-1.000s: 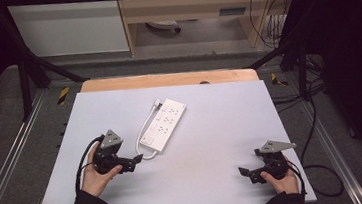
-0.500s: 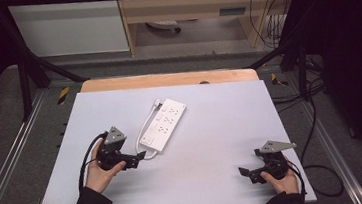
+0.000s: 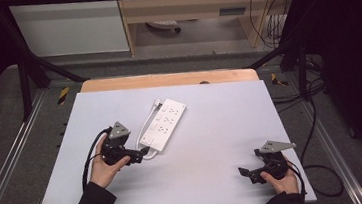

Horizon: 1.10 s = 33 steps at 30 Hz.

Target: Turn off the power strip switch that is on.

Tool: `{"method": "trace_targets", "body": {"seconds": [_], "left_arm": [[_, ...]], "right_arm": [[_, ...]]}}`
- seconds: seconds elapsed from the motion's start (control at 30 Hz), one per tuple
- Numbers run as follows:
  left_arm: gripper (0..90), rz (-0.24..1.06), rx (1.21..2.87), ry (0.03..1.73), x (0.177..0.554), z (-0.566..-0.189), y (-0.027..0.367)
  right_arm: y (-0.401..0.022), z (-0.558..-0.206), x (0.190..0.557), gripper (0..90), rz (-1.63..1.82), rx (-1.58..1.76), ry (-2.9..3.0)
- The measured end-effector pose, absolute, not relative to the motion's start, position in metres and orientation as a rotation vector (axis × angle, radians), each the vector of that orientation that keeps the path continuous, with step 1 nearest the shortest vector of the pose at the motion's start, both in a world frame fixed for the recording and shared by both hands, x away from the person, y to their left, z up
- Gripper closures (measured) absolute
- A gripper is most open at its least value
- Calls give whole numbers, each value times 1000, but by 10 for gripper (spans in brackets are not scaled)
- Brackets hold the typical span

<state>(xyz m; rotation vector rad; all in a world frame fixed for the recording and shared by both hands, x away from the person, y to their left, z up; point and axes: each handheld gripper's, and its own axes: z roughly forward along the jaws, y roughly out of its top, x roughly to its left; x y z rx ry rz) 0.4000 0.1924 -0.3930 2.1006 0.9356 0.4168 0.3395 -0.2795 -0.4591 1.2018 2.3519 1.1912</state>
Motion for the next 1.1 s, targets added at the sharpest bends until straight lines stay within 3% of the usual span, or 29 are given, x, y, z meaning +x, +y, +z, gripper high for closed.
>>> {"method": "trace_targets", "body": {"seconds": [0.57,1.1], "left_arm": [[121,441,2107,964,414,-392,184],[259,449,2097,993,426,-396,177]], "right_arm": [[-279,-459,339,11,1190,1205,2354],[-280,-459,340,11,1190,1197,2354]]}}
